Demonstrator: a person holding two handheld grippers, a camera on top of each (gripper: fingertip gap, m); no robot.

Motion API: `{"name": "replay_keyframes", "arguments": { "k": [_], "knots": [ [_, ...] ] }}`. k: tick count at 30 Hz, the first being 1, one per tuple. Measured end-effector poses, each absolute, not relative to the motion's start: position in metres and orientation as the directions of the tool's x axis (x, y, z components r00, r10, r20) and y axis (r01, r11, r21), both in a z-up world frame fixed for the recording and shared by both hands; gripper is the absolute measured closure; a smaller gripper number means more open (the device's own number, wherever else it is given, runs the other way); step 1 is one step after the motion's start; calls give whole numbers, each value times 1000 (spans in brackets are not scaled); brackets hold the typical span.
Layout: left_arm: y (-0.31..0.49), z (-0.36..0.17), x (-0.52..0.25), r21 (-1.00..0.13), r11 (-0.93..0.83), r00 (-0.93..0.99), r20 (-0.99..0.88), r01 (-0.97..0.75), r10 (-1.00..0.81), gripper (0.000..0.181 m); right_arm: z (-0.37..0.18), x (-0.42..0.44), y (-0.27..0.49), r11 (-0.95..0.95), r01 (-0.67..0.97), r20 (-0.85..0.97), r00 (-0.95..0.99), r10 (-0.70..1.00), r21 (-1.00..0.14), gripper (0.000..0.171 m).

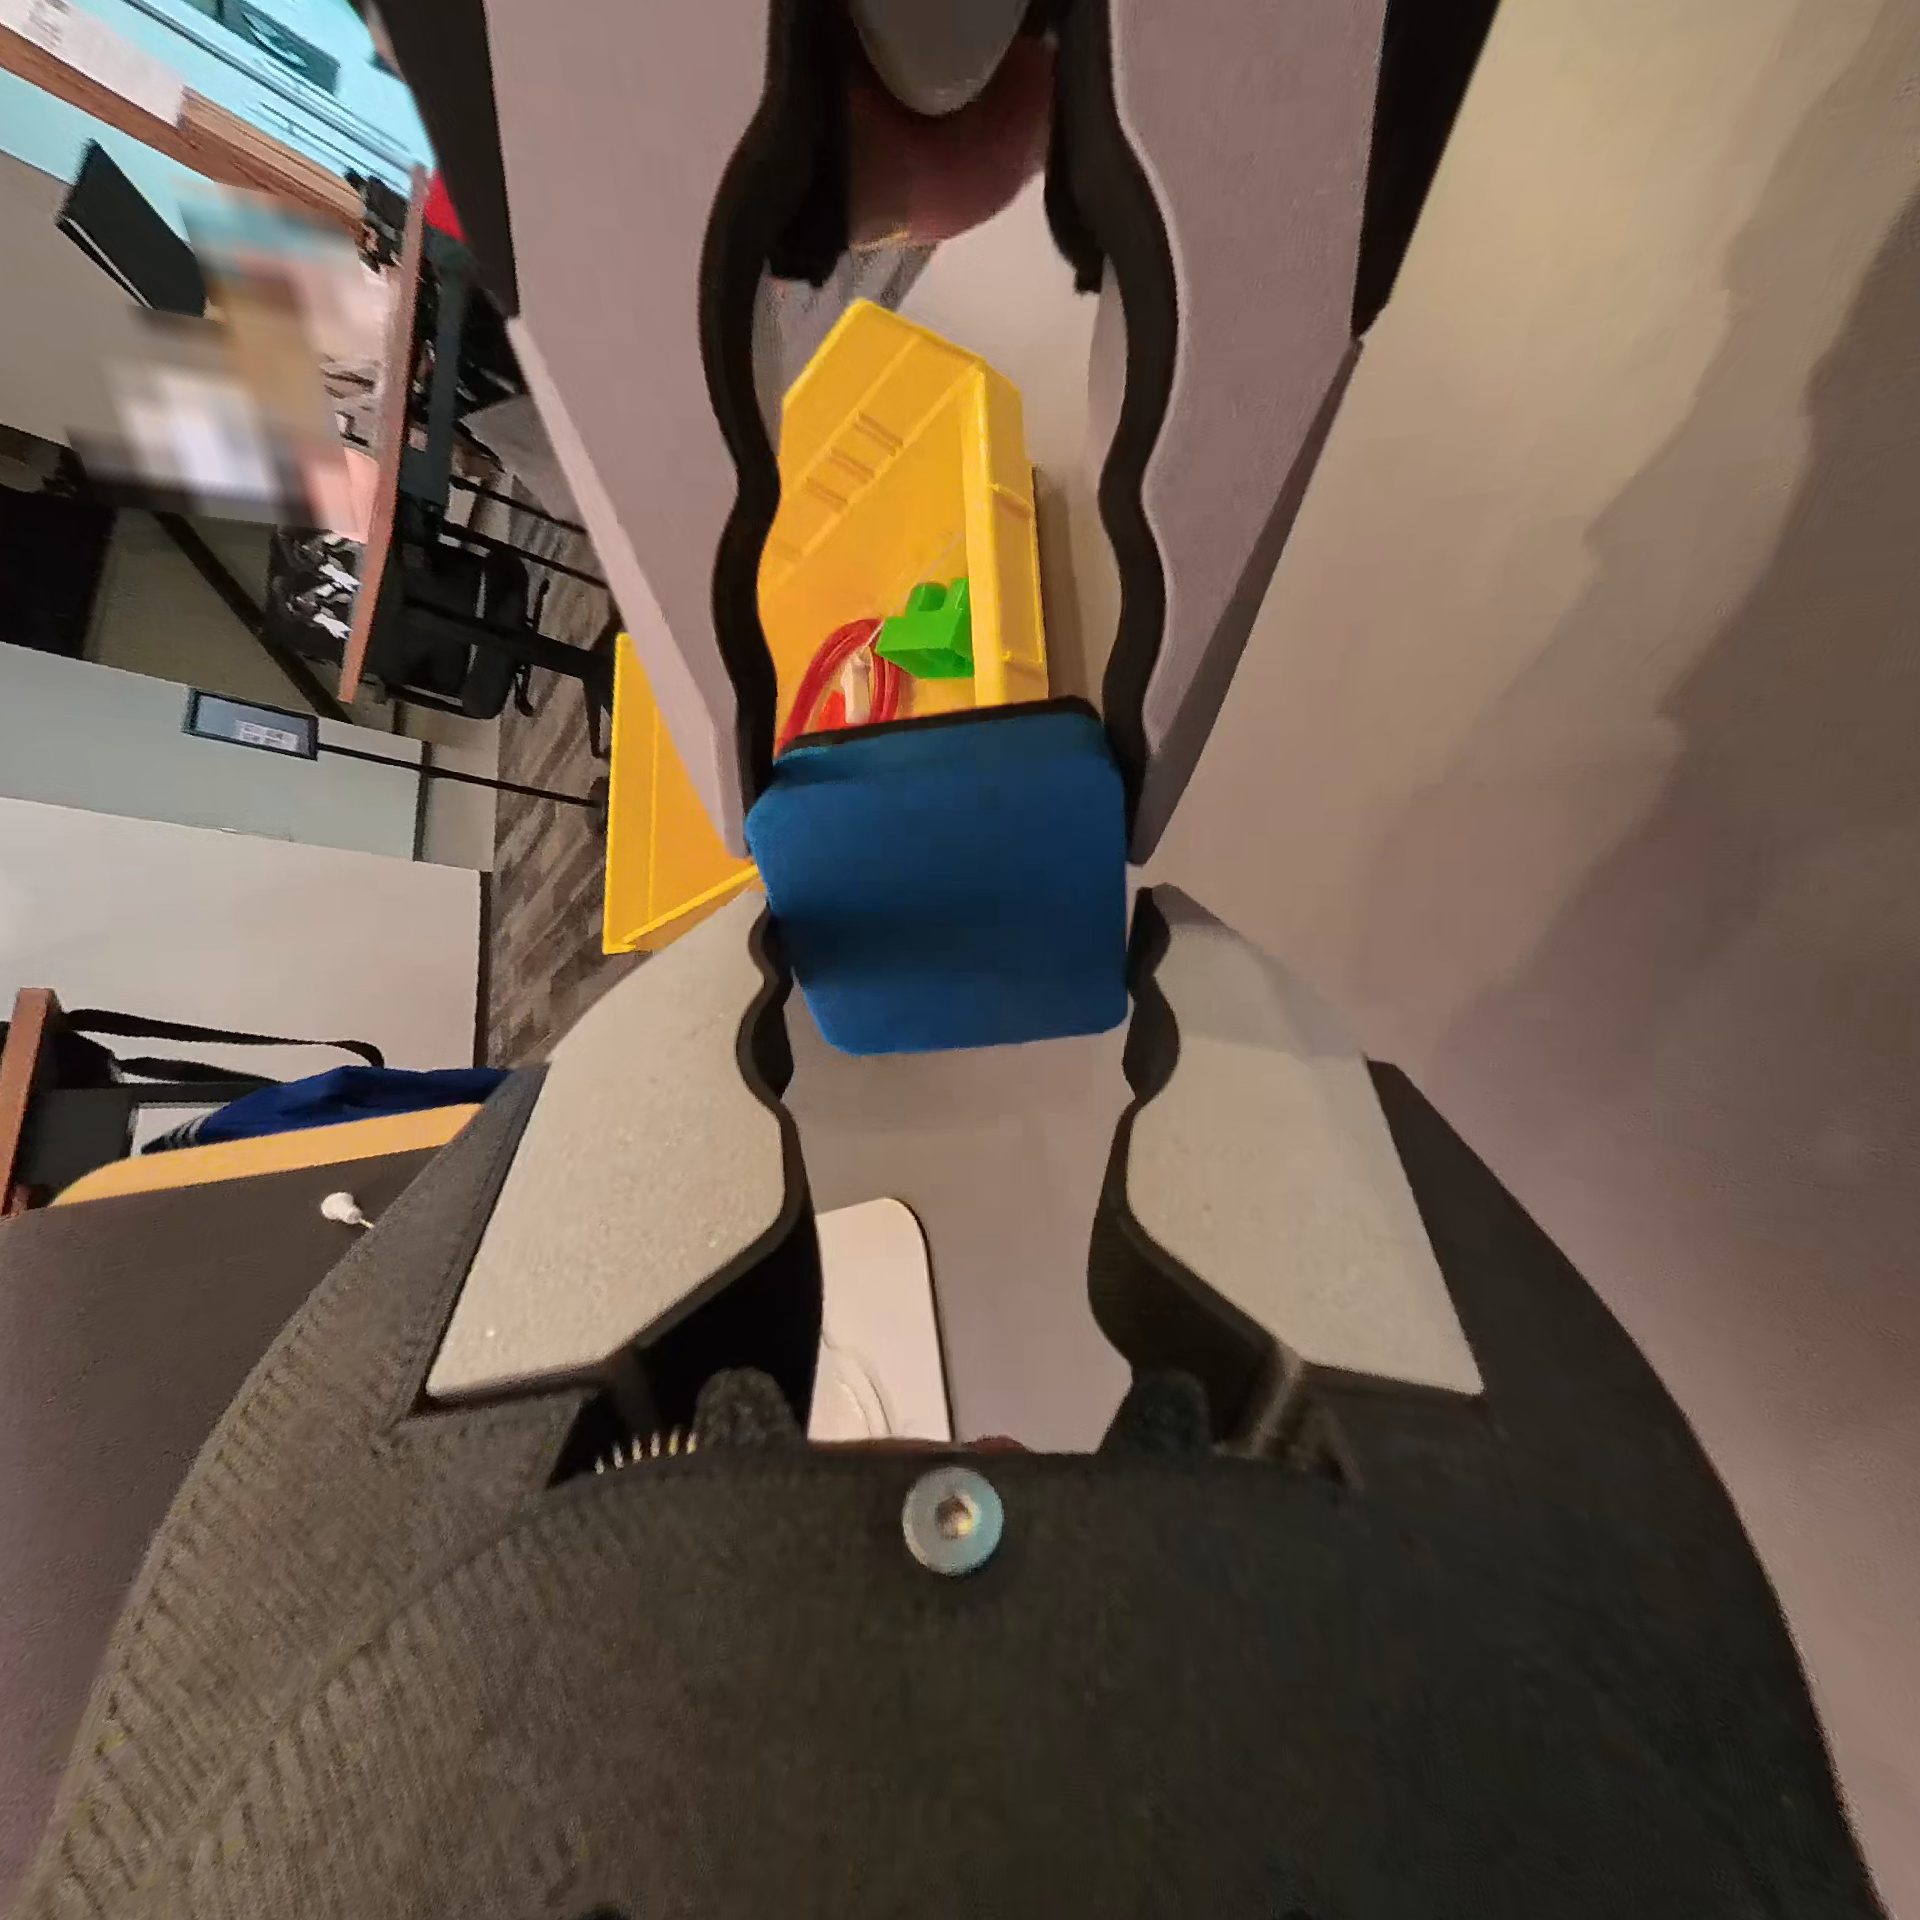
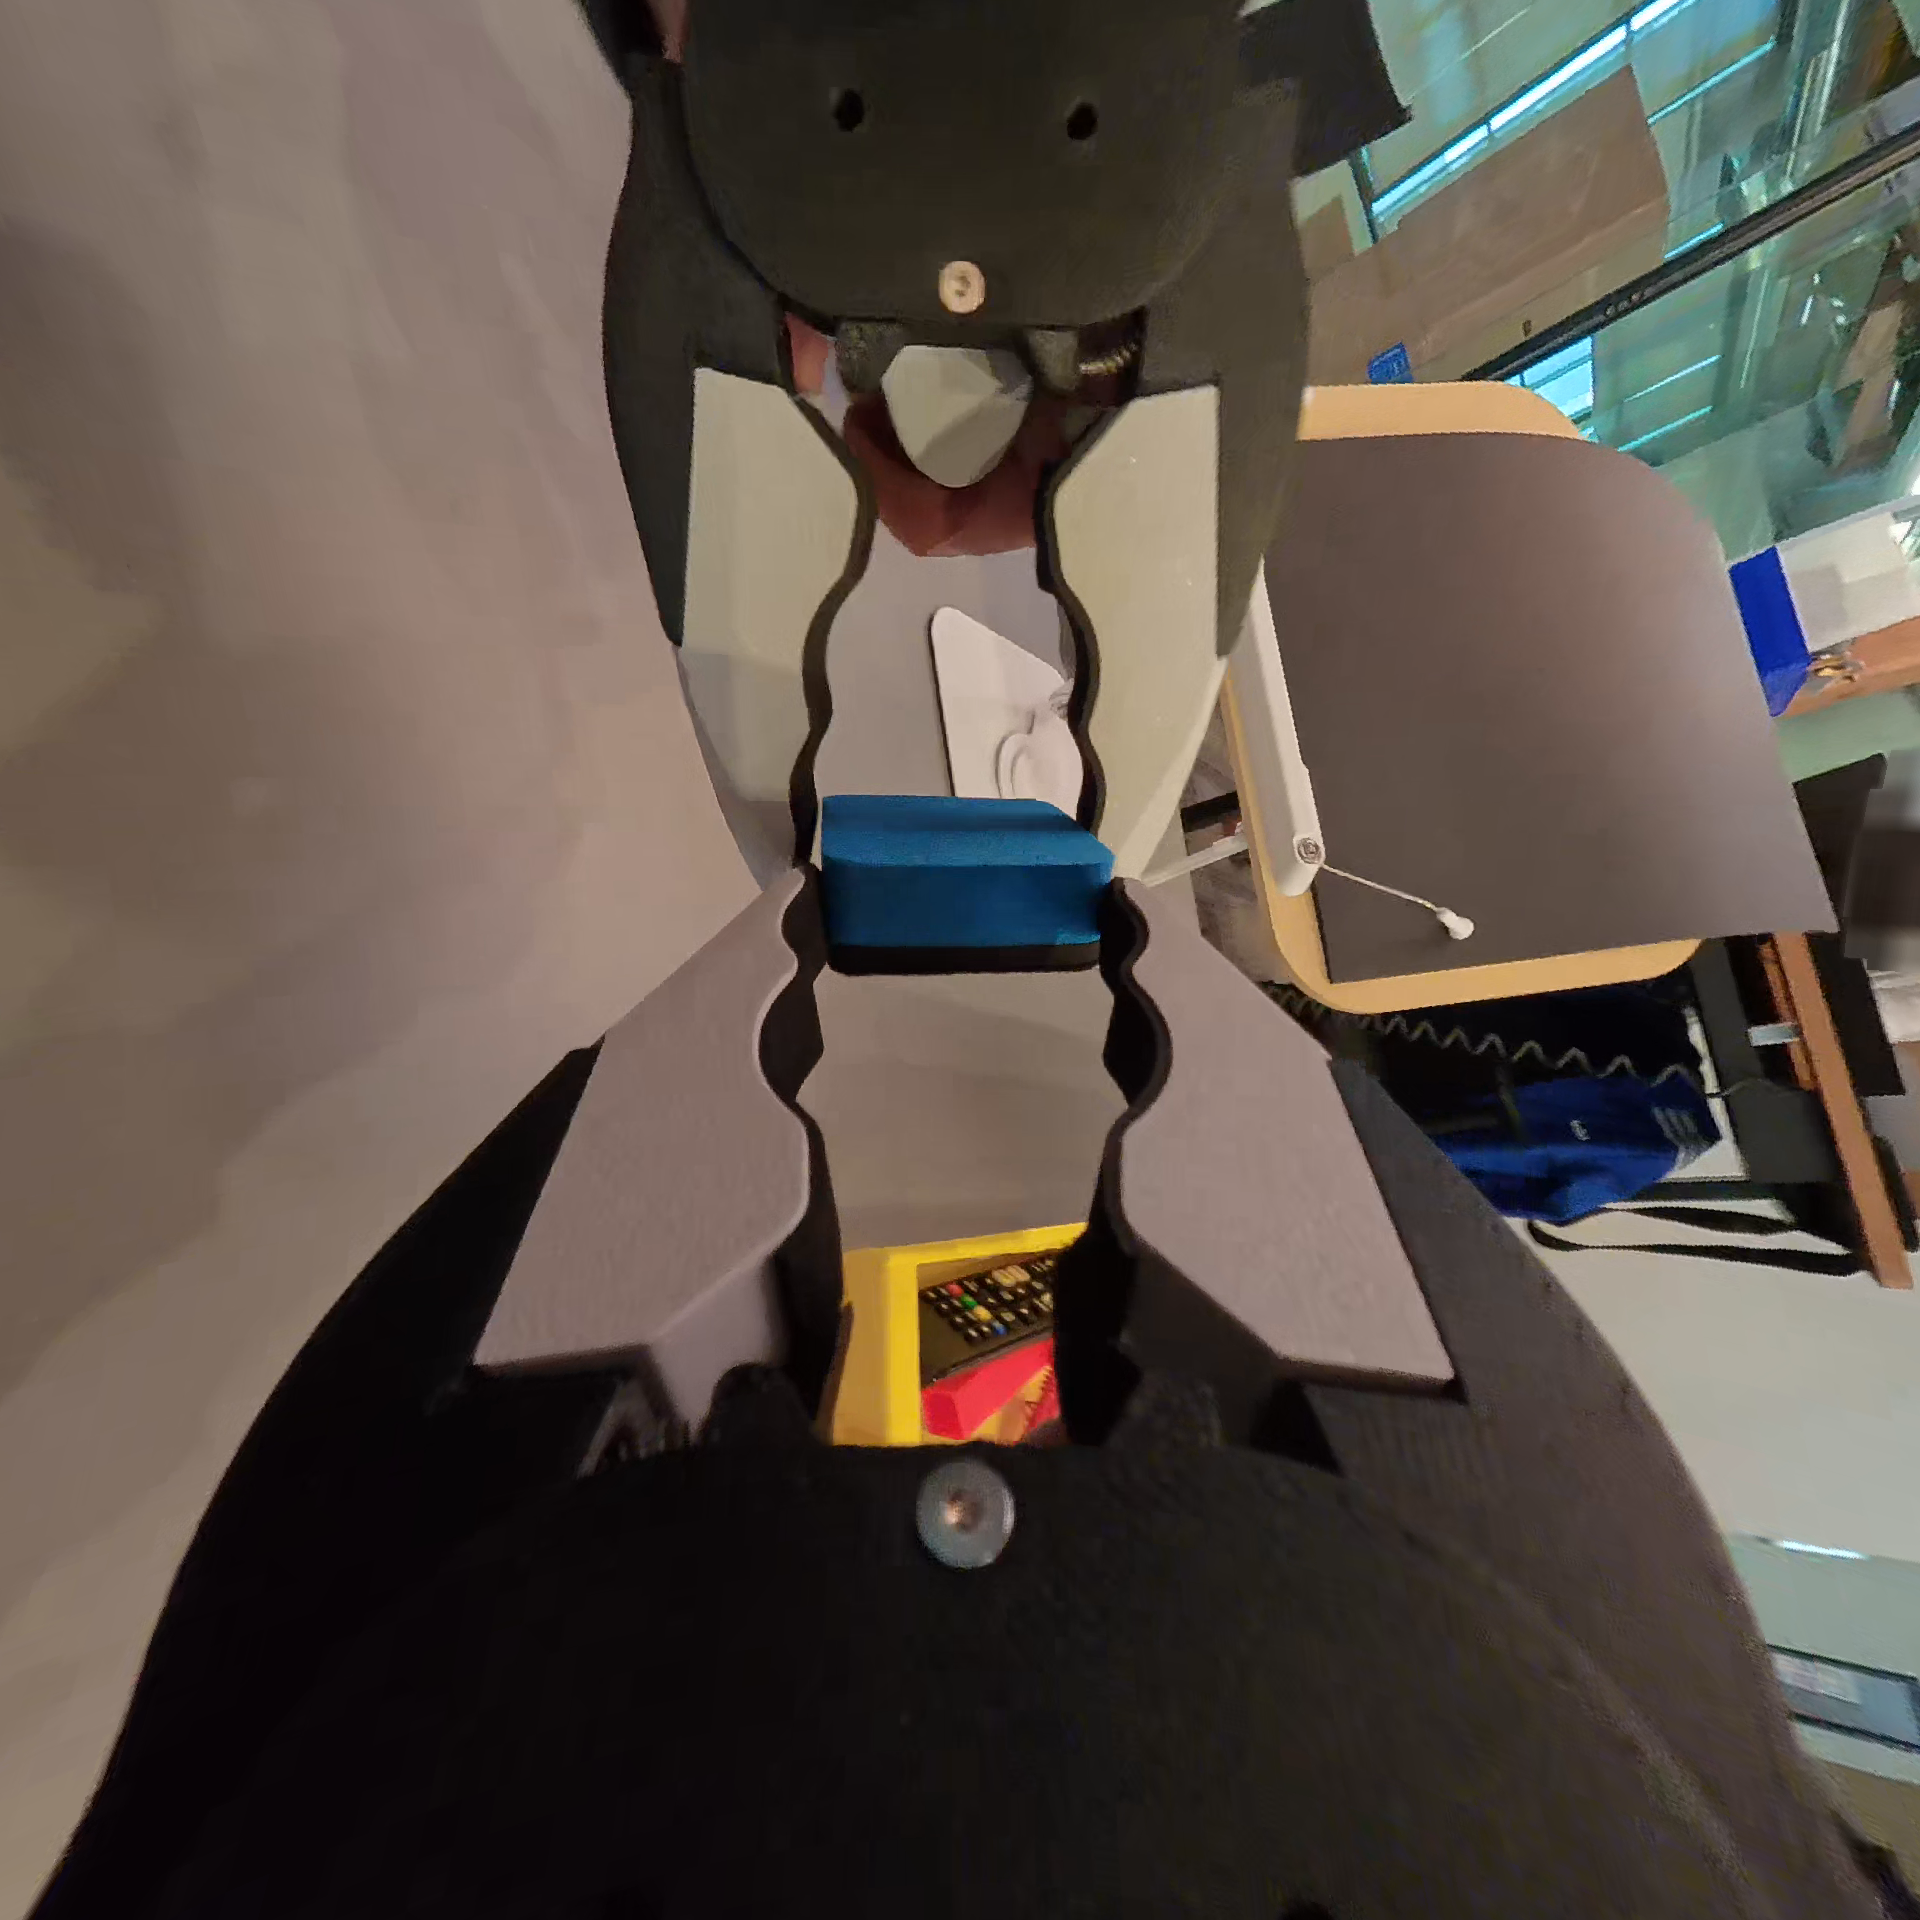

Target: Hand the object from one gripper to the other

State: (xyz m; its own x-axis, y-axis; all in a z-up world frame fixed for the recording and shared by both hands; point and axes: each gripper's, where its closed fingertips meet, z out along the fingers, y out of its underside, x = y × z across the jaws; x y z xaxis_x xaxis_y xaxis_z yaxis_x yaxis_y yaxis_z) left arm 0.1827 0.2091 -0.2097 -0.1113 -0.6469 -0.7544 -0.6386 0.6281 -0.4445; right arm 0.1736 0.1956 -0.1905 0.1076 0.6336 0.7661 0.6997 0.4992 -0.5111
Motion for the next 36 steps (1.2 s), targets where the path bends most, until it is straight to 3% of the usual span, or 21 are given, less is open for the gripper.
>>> {"name": "replay_keyframes", "arguments": {
  "k": [6, 11, 15, 19, 22, 36],
  "knots": [
    [209, -206, 176, -492, 613, -40, -760, -618, -649, 115, -181, 183, 193, 425, 571, 638, 241, 731, -703, 120],
    [208, -198, 176, -526, 609, 31, -771, -594, -636, 114, -168, 189, 191, 302, 357, 424, 343, 838, -884, 121],
    [205, -185, 179, -545, 626, 94, -791, -558, -605, 110, -164, 195, 195, 157, 205, 227, 389, 893, -966, 121],
    [203, -181, 182, -525, 648, 96, -812, -552, -576, 111, -165, 197, 193, 177, 184, 237, 389, 890, -967, 121],
    [201, -184, 184, -572, 619, 81, -766, -539, -638, 107, -167, 197, 192, 229, 226, 302, 381, 874, -947, 121],
    [188, -171, 191, -945, 229, 48, -247, -234, -968, 113, -155, 198, 181, 214, 47, 216, 355, 909, -976, 120]
  ]
}}
